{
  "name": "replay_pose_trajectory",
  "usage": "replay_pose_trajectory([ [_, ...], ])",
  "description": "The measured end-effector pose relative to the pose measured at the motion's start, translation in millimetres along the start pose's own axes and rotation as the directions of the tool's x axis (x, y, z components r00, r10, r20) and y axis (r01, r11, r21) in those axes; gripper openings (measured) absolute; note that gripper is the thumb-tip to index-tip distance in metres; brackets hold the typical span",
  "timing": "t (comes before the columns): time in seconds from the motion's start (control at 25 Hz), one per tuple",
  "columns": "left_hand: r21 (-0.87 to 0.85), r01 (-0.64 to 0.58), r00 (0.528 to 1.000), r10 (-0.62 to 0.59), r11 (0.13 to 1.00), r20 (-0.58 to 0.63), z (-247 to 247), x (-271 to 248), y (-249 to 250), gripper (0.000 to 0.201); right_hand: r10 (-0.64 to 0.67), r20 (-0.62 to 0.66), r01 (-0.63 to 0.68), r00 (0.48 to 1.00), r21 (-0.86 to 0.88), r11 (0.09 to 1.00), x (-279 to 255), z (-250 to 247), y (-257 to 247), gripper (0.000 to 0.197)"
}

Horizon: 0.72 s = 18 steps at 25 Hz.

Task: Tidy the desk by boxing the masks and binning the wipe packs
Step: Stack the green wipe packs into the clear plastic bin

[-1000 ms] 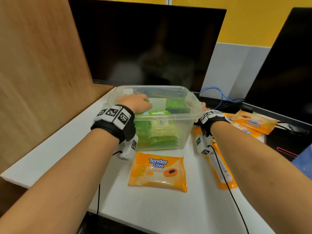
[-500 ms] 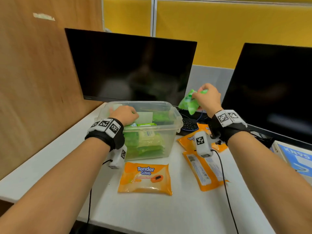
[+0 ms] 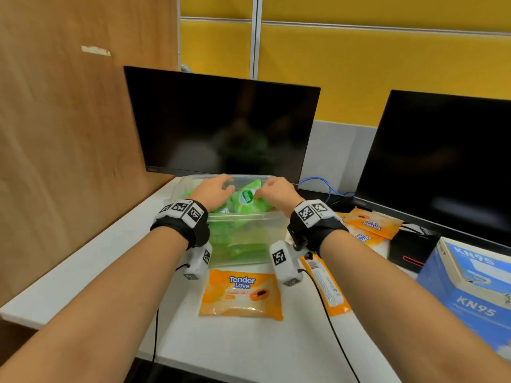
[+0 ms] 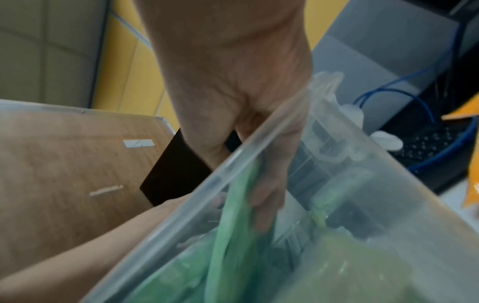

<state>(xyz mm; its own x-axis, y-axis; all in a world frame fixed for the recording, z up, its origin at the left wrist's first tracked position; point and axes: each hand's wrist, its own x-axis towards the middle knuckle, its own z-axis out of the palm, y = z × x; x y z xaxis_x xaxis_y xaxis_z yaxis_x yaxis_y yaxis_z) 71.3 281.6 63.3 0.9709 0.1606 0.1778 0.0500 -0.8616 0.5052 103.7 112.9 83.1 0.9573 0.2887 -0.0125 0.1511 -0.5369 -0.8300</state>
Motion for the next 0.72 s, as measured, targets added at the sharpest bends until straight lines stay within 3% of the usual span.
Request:
replay_pose_trajectory([
  [0.04,0.032,-0.013,1.000,0.013,0.999,0.013,0.2,1.4,-0.6,0.037,0.020,0.090,-0.004,0.996,-0.179,0.984,0.3,1.6,-2.2,0.011],
  [0.12,0.143,-0.035,0.996,0.022,0.989,0.092,1.3,1.7,-0.9,0.037,0.077,0.172,0.014,0.982,-0.472,0.881,-2.0,4.3,-2.4,0.030],
  [0.24,0.292,-0.033,0.980,-0.027,0.956,0.199,1.3,1.4,0.3,0.044,0.080,0.204,0.069,0.976,-0.633,0.771,0.8,12.1,-3.2,0.051],
  [0.36,0.340,-0.029,0.975,-0.048,0.940,0.217,3.3,3.8,1.0,0.048,0.164,0.311,0.129,0.936,-0.736,0.665,7.1,14.2,-5.9,0.056],
  [0.52,0.473,-0.036,0.954,-0.112,0.880,0.279,4.4,8.1,0.6,0.050,0.167,0.421,0.197,0.892,-0.692,0.694,3.7,9.3,-8.8,0.053],
  [0.6,0.482,-0.037,0.947,-0.123,0.875,0.298,5.4,8.2,0.5,0.049,0.039,0.396,0.252,0.918,-0.655,0.713,8.2,0.6,-2.0,0.042],
  [0.68,0.473,-0.033,0.950,-0.119,0.881,0.289,7.4,9.8,-0.6,0.046,-0.224,0.136,0.257,0.965,-0.337,0.906,21.6,-14.4,5.5,0.022],
  [0.72,0.455,-0.023,0.954,-0.117,0.890,0.277,7.6,10.9,-2.5,0.044,-0.255,-0.053,0.251,0.965,-0.075,0.965,31.1,-23.8,10.0,0.017],
])
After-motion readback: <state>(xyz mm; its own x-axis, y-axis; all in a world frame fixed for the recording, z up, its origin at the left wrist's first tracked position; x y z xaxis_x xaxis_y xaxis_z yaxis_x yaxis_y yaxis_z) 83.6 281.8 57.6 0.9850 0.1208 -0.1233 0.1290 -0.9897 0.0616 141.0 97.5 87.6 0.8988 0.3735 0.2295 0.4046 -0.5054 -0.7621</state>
